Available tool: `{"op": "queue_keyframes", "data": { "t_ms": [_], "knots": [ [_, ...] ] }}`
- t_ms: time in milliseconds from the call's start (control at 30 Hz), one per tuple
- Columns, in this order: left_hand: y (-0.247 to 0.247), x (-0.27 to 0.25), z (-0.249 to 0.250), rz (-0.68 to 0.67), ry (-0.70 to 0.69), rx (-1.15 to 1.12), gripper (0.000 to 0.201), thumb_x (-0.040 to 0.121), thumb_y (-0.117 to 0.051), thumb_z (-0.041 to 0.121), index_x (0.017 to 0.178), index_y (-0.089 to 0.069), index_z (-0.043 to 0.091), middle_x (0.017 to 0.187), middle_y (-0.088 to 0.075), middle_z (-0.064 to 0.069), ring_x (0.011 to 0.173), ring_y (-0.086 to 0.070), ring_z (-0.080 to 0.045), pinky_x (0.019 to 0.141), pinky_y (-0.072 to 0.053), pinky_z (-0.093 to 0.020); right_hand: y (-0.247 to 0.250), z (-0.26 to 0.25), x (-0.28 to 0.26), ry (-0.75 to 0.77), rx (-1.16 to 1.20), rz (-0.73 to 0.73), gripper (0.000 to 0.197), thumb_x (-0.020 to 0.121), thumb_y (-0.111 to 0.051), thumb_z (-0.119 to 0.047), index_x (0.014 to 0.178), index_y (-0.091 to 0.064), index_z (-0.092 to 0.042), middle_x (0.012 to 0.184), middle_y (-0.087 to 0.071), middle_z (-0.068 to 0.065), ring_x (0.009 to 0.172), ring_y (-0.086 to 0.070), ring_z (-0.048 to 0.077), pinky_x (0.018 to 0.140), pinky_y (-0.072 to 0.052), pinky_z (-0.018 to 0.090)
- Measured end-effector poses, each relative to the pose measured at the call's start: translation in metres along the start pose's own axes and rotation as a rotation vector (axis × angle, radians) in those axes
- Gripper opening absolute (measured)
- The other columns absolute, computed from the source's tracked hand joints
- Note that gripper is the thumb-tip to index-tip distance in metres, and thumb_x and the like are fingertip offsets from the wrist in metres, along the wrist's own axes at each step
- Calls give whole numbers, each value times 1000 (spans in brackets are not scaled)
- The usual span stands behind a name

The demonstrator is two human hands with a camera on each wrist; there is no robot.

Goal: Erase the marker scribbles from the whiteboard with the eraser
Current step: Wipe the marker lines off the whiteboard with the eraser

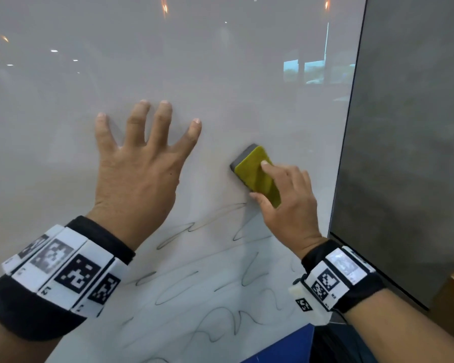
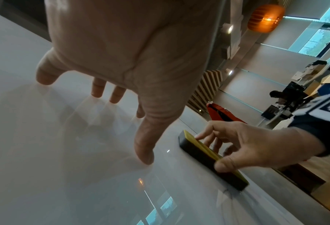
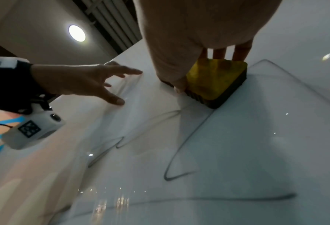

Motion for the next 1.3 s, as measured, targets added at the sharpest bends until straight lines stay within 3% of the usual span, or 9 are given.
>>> {"op": "queue_keyframes", "data": {
  "t_ms": [67,167,333,500,633,833,1033,1200,1300],
  "knots": [
    [0,0,0,-11,9,-13,97,66,-86,23,148,-34,25,150,-24,-20,138,-25,-41,103,-24,-74,10,17,7,41,-33,-32,56,78,-81,-20,129,-58,-17,111,-60,7,95,-50,27,82,-50,40],
    [4,-1,3,-28,46,-34,97,66,-85,21,148,-35,27,147,-26,-18,134,-26,-38,100,-28,-72,30,56,24,-156,-1,31,57,80,-80,-21,132,-56,-18,115,-57,8,103,-50,27,87,-45,35],
    [1,3,6,-36,52,-77,98,64,-87,14,148,-38,24,121,-42,-19,96,-38,-35,65,-34,-43,29,76,24,-218,32,45,58,82,-79,-25,133,-55,-17,117,-57,9,106,-51,27,88,-40,28],
    [-7,1,-3,-57,26,-165,100,67,-86,20,152,-34,22,107,-41,-18,82,-36,-33,59,-30,-38,22,79,17,-249,80,134,60,82,-78,-27,136,-55,-16,116,-57,10,107,-51,25,92,-43,29],
    [-9,1,-1,-37,23,-159,100,66,-87,17,151,-35,23,113,-40,-20,87,-34,-35,60,-35,-43,7,58,0,-286,101,170,59,81,-79,-23,135,-56,-15,111,-57,12,102,-49,25,85,-33,18],
    [-6,-2,1,4,49,-97,99,63,-89,14,147,-37,26,142,-31,-21,121,-28,-39,81,-37,-66,20,74,-2,-133,-5,54,57,82,-79,-24,134,-57,-15,114,-58,10,99,-52,29,86,-44,32],
    [-6,-4,5,-4,55,-73,98,68,-86,14,149,-33,26,146,-28,-21,129,-24,-37,89,-35,-68,5,65,-13,-374,89,193,59,82,-78,-23,136,-56,-13,114,-57,13,103,-50,28,86,-31,17],
    [-18,-4,2,-4,45,-81,97,73,-80,13,150,-23,30,159,-8,-16,138,-17,-40,99,-32,-70,-2,44,-29,-101,37,55,53,84,-77,-27,132,-57,-16,112,-59,10,96,-51,28,81,-45,31],
    [-16,-5,2,-5,41,-69,94,75,-78,14,151,-24,28,159,-7,-16,137,-18,-41,98,-32,-72,7,71,-20,-198,42,106,57,83,-78,-25,135,-57,-15,113,-60,13,101,-50,27,89,-41,28]
  ]
}}
Point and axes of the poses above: each hand's wrist, its own x-axis towards the middle knuckle, its own y-axis out of the back of the hand, z = x × y, the point moved 2 cm from there along x, towards the middle knuckle
